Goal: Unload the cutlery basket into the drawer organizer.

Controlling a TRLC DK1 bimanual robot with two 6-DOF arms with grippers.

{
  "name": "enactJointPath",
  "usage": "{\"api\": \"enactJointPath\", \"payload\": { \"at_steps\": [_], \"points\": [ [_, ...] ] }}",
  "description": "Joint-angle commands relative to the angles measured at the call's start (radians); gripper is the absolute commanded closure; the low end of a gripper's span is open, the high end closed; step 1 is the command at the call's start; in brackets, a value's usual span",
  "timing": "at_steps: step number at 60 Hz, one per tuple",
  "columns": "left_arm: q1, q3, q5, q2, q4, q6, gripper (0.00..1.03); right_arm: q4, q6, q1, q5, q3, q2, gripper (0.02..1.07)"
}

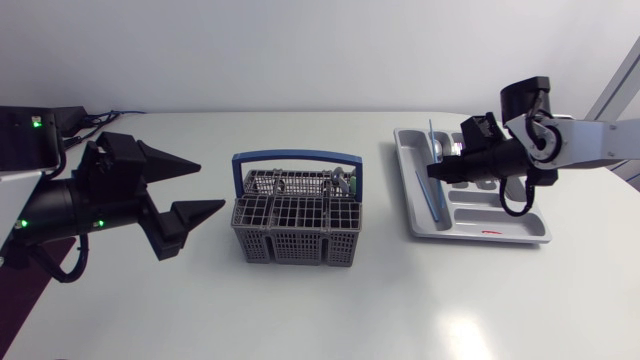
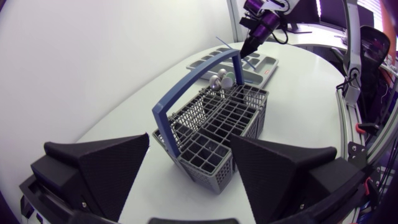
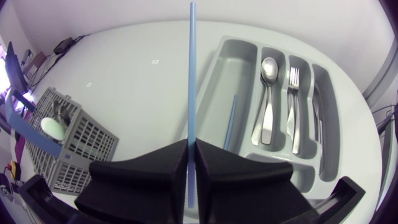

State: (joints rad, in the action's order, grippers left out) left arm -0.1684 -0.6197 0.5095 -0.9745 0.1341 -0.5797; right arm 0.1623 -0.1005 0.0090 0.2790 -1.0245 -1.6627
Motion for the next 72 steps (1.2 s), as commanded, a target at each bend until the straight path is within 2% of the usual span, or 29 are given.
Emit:
{"api": "enactJointPath", "payload": {
  "at_steps": [1, 14, 17, 21, 26, 28, 30, 34, 41, 45, 49, 57, 72],
  "points": [
    [-0.029, 0.055, -0.028, 0.025, 0.009, -0.042, 0.04, 0.020, 0.051, -0.007, -0.021, -0.068, -0.100, 1.01],
    [-0.072, 0.121, -0.083, 0.051, 0.013, -0.078, 0.04, 0.075, 0.111, 0.011, -0.081, -0.189, -0.272, 0.99],
    [-0.079, 0.133, -0.095, 0.062, 0.013, -0.085, 0.04, 0.086, 0.113, 0.016, -0.101, -0.207, -0.290, 0.95],
    [-0.085, 0.146, -0.100, 0.076, 0.016, -0.086, 0.04, 0.103, 0.111, 0.020, -0.101, -0.221, -0.299, 0.75],
    [-0.102, 0.160, -0.109, 0.089, 0.029, -0.094, 0.04, 0.123, 0.107, 0.025, -0.101, -0.220, -0.276, 0.35],
    [-0.106, 0.166, -0.115, 0.094, 0.029, -0.095, 0.04, 0.125, 0.102, 0.028, -0.106, -0.212, -0.253, 0.23],
    [-0.114, 0.170, -0.123, 0.099, 0.030, -0.100, 0.04, 0.120, 0.101, 0.032, -0.112, -0.198, -0.221, 0.14],
    [-0.122, 0.183, -0.127, 0.100, 0.033, -0.103, 0.04, 0.109, 0.096, 0.043, -0.127, -0.166, -0.158, 0.08],
    [-0.146, 0.206, -0.131, 0.092, 0.029, -0.109, 0.04, 0.079, 0.076, 0.088, -0.116, -0.117, -0.057, 0.07],
    [-0.172, 0.222, -0.134, 0.079, 0.022, -0.112, 0.05, 0.062, 0.068, 0.118, -0.047, -0.098, -0.025, 0.07],
    [-0.201, 0.239, -0.144, 0.060, 0.015, -0.121, 0.05, 0.042, 0.073, 0.148, -0.041, -0.108, -0.028, 0.07],
    [-0.235, 0.258, -0.157, 0.013, 0.002, -0.143, 0.06, 0.045, 0.087, 0.192, -0.023, -0.194, -0.120, 0.07],
    [-0.238, 0.258, -0.166, -0.070, -0.062, -0.151, 0.06, 0.083, 0.124, 0.238, 0.048, -0.404, -0.322, 0.10]
  ]
}}
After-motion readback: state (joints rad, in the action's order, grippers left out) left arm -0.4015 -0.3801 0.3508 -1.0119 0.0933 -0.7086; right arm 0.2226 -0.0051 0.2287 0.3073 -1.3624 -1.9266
